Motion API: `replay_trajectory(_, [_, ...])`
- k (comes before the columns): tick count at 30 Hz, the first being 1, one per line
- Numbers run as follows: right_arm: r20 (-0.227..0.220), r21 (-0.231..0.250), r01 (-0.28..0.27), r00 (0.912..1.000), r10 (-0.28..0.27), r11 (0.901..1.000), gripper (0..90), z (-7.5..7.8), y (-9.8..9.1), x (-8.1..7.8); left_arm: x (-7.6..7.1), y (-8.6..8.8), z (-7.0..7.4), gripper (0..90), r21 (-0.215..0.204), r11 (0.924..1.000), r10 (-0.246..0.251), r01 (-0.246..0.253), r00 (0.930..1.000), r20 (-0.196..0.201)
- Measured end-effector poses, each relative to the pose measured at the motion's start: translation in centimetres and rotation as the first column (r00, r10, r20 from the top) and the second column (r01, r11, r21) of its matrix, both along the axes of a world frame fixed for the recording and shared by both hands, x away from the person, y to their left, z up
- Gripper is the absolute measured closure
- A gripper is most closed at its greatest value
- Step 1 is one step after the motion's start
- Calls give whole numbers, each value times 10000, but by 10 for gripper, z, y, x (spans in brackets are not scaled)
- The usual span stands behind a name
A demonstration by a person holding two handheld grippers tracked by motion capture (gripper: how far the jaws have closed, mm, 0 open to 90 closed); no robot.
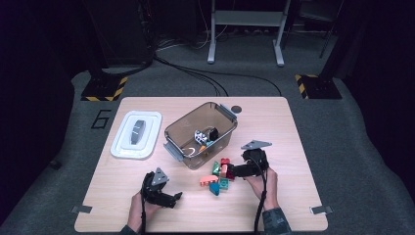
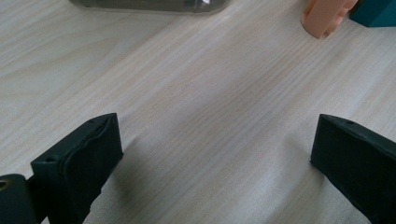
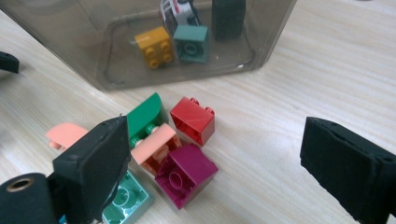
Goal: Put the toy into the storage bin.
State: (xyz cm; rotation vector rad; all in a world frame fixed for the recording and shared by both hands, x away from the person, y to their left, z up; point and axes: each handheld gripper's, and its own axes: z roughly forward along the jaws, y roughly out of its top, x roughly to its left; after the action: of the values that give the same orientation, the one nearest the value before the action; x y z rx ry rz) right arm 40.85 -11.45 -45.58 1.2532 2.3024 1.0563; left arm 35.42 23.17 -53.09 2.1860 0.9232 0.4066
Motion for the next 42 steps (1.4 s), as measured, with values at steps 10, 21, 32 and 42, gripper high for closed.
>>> replay_trajectory(10, [-119,-33,113,9999,-113,9999,47,-11,0,-5,0,0,0,19,22,10000,-18,18,10000,-37])
replay_trajectory(21, [-191,-162,106,9998,-110,9998,55,-23,-2,-6,0,0,0,19,0,10000,-3,3,10000,-1])
replay_trajectory(32, [-218,-500,-497,9986,487,9975,352,-36,5,-5,0,0,0,19,45,10000,-66,66,9999,-109])
replay_trajectory(42, [-679,-890,-820,9948,761,9927,522,-49,14,-2,0,0,1,18,49,10000,-71,72,9999,-118])
